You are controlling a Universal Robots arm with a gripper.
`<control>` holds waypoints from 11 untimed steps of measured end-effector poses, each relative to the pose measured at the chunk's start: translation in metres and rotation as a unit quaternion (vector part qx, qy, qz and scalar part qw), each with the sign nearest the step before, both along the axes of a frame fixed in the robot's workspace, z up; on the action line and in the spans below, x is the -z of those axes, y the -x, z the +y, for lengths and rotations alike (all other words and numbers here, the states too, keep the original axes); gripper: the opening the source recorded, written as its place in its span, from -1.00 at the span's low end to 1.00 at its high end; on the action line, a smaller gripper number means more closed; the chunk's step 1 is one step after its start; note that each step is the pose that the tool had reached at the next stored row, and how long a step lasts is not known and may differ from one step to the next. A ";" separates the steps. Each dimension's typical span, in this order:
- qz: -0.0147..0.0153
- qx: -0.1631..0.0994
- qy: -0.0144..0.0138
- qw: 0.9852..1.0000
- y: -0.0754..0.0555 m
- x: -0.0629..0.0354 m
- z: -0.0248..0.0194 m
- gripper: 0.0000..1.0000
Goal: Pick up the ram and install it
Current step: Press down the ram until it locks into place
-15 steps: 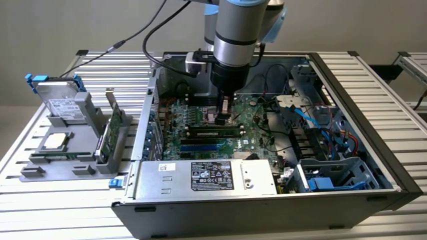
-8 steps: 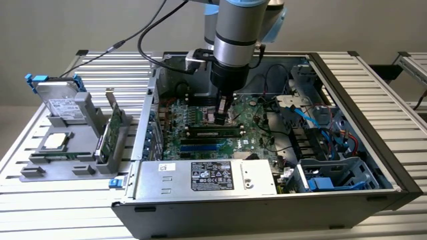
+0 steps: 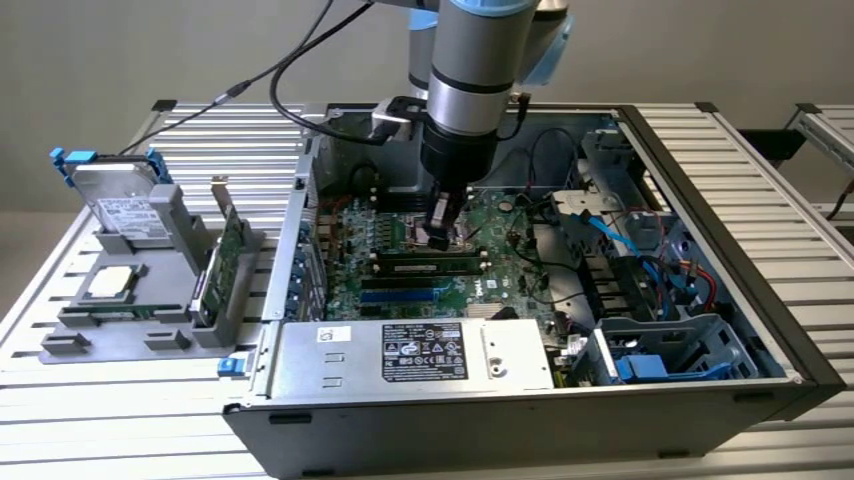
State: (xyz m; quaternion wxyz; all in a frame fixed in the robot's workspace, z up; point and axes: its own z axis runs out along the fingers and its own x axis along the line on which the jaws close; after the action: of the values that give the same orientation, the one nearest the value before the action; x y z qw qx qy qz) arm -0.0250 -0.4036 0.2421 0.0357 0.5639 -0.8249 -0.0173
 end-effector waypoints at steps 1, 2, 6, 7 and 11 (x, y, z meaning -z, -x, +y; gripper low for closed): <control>0.000 0.006 0.000 1.000 0.000 0.0004 0.0000 -0.80; 0.000 0.012 0.001 1.000 0.000 0.0008 0.0000 -0.80; 0.000 0.036 0.002 0.999 0.000 0.0023 0.0000 -0.80; 0.000 0.042 0.002 0.999 0.000 0.0027 0.0000 -0.80; 0.000 0.065 0.003 0.998 0.000 0.0043 0.0000 -0.80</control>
State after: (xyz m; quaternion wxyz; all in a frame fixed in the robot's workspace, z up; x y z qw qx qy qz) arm -0.0250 -0.4036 0.2379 0.0361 0.5087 -0.8600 -0.0173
